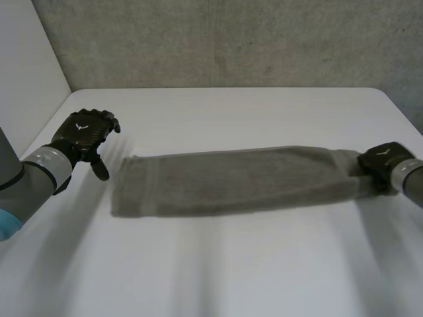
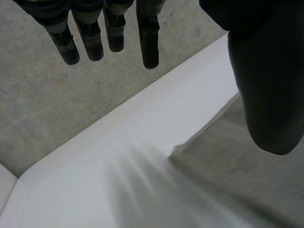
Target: Fold the towel.
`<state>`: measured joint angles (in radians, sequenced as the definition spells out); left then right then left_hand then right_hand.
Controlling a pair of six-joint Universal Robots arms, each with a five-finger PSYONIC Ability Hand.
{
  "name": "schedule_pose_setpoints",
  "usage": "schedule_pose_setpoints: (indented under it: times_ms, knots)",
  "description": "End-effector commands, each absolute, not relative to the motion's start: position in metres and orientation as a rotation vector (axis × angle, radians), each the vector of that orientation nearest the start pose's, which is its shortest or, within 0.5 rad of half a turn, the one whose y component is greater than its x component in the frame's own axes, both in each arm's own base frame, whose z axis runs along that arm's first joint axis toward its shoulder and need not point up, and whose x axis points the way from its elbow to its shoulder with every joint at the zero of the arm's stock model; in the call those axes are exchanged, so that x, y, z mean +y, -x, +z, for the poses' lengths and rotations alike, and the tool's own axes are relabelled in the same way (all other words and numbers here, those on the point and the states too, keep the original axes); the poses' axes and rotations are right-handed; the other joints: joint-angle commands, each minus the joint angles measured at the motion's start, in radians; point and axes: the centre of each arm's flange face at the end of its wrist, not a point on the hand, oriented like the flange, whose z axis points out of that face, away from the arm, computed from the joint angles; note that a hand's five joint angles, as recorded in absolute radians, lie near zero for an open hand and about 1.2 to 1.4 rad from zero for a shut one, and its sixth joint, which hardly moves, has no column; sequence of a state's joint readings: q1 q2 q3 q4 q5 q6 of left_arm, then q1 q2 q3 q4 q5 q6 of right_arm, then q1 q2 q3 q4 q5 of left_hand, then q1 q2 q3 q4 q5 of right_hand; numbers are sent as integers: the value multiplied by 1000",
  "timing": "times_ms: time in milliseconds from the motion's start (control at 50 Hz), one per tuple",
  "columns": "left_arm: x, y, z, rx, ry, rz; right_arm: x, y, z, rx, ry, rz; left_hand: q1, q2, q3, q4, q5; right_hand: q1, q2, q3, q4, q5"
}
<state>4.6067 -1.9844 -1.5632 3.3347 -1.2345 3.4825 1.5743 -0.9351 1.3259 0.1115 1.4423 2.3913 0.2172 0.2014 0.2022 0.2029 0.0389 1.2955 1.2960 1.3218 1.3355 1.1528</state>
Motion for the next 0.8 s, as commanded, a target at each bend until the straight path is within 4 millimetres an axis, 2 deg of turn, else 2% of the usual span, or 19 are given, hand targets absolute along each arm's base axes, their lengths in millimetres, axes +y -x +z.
schedule_pose_setpoints:
  times_ms: [20, 120, 160, 180, 220, 240, 260, 280, 320, 340, 380, 400, 440, 560, 660, 680, 700, 720, 800]
  knots:
    - [-342, 198, 190, 2360, -881, -2059, -398, -117, 188, 2754, 1242, -1893, -15, 0, 0, -1, -12, 101, 100, 74, 61, 69]
    - [-341, 197, 194, 2349, -879, -2071, -403, -132, 220, 2659, 1246, -2040, -18, -3, -3, -4, -15, 101, 100, 74, 61, 69]
    - [-341, 198, 197, 2343, -877, -2078, -387, -175, 250, 2475, 1271, -2135, -18, -3, -3, -4, -15, 101, 100, 74, 61, 69]
    - [-341, 198, 197, 2343, -877, -2078, -387, -175, 250, 2474, 1271, -2136, -18, -3, -3, -4, -15, 101, 100, 74, 61, 69]
    - [-341, 197, 199, 2335, -875, -2084, -363, -230, 271, 2255, 1306, -2187, -18, -3, -3, -4, -15, 101, 100, 74, 61, 69]
    - [-341, 197, 199, 2335, -875, -2084, -363, -230, 271, 2254, 1306, -2187, -18, -3, -3, -4, -15, 101, 100, 74, 61, 69]
    - [-341, 197, 199, 2332, -875, -2087, -348, -258, 278, 2147, 1331, -2194, -18, -3, -3, -4, -15, 101, 100, 74, 61, 69]
    - [-341, 197, 199, 2331, -875, -2087, -348, -259, 278, 2146, 1331, -2194, -18, -3, -3, -4, -15, 101, 100, 74, 61, 69]
    - [-342, 197, 200, 2329, -871, -2090, -311, -317, 277, 1945, 1409, -2150, -15, 0, 0, -1, -12, 101, 100, 74, 61, 69]
    - [-342, 197, 200, 2329, -871, -2090, -311, -317, 277, 1944, 1410, -2150, -15, 0, 0, -1, -12, 101, 100, 74, 61, 69]
    - [-342, 197, 200, 2331, -871, -2088, -266, -372, 255, 1794, 1530, -2035, -18, -3, -3, -4, -15, 101, 100, 74, 61, 69]
    - [-342, 197, 200, 2331, -871, -2088, -265, -372, 254, 1793, 1531, -2034, -18, -3, -3, -4, -15, 101, 100, 74, 61, 69]
    - [-341, 198, 199, 2335, -874, -2086, -228, -407, 217, 1717, 1657, -1894, -15, 0, 0, -1, -12, 101, 100, 74, 61, 69]
    - [-341, 197, 199, 2334, -870, -2084, -185, -438, 164, 1640, 1778, -1739, -15, 0, 0, -1, -12, 101, 100, 74, 61, 69]
    - [-341, 197, 199, 2334, -868, -2084, -183, -442, 154, 1622, 1776, -1732, -18, -3, -3, -4, -15, 70, 69, 44, 30, 38]
    - [-341, 197, 199, 2334, -868, -2084, -183, -442, 154, 1633, 1778, -1731, -18, -3, -3, -4, -15, -518, -518, -544, -558, -549]
    - [-341, 197, 199, 2334, -868, -2084, -183, -442, 154, 1633, 1778, -1731, -18, -3, -3, -4, -15, -523, -524, -550, -563, -555]
    - [-341, 197, 199, 2334, -868, -2084, -183, -440, 152, 1646, 1776, -1722, -18, -3, -3, -4, -15, -1096, -1097, -1122, -1136, -1128]
    - [-341, 197, 199, 2334, -872, -2085, -188, -437, 160, 1655, 1750, -1745, -18, -3, -3, -4, -15, -1121, -1121, -1147, -1161, -1153]
